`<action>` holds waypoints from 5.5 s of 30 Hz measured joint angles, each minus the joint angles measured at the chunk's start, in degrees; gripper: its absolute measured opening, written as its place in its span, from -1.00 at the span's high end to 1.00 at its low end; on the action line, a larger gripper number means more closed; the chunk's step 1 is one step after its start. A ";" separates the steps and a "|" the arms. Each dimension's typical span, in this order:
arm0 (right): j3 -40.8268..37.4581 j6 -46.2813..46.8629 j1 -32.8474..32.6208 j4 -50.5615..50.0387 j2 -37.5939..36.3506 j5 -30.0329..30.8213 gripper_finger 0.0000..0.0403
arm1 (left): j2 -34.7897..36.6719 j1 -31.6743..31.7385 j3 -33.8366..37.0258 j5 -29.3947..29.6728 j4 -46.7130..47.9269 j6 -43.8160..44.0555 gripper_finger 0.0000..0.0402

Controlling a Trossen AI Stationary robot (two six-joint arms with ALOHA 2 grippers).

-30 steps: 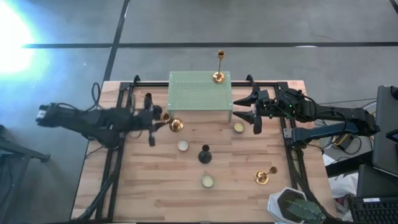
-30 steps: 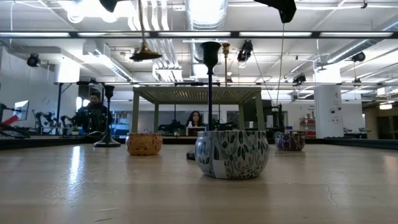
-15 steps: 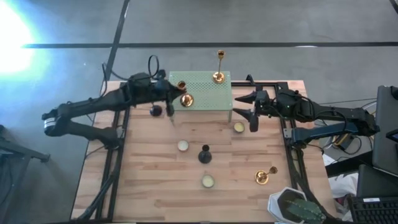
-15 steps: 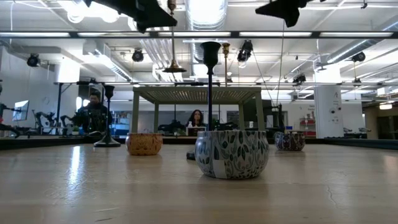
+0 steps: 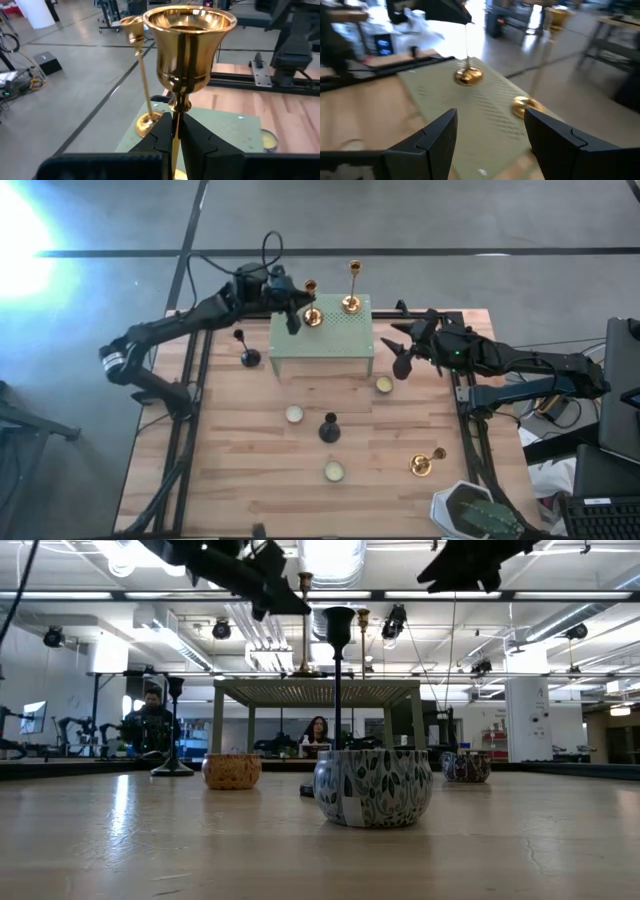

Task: Pick & Place candle stick holders
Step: Align the left gold candle holder with the other gold candle holder on the shelf, then align the gold candle holder with the other gold candle holders on the shelf

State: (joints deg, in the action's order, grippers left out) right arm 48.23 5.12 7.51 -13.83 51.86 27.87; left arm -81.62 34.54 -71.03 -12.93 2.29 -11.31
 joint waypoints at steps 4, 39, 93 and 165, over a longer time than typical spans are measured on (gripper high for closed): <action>0.00 0.22 0.04 -1.45 -0.02 2.41 -0.11 | -2.98 3.05 -0.06 -4.93 -3.83 1.66 0.89; 0.00 0.03 0.00 -1.92 -0.04 2.30 -0.11 | -16.44 6.99 -13.35 -8.49 1.71 2.19 0.89; 0.00 0.03 0.00 -1.83 -0.04 2.24 -0.11 | -14.86 7.02 -12.98 -4.75 2.89 0.44 -0.01; 0.63 91.67 -63.81 -66.31 4.21 -9.43 -0.11 | 28.52 -9.40 25.32 -8.58 -3.65 18.40 -0.09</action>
State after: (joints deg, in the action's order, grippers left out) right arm 48.86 96.78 -56.31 -80.14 56.07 18.44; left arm -53.10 25.15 -45.70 -21.51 -1.37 7.09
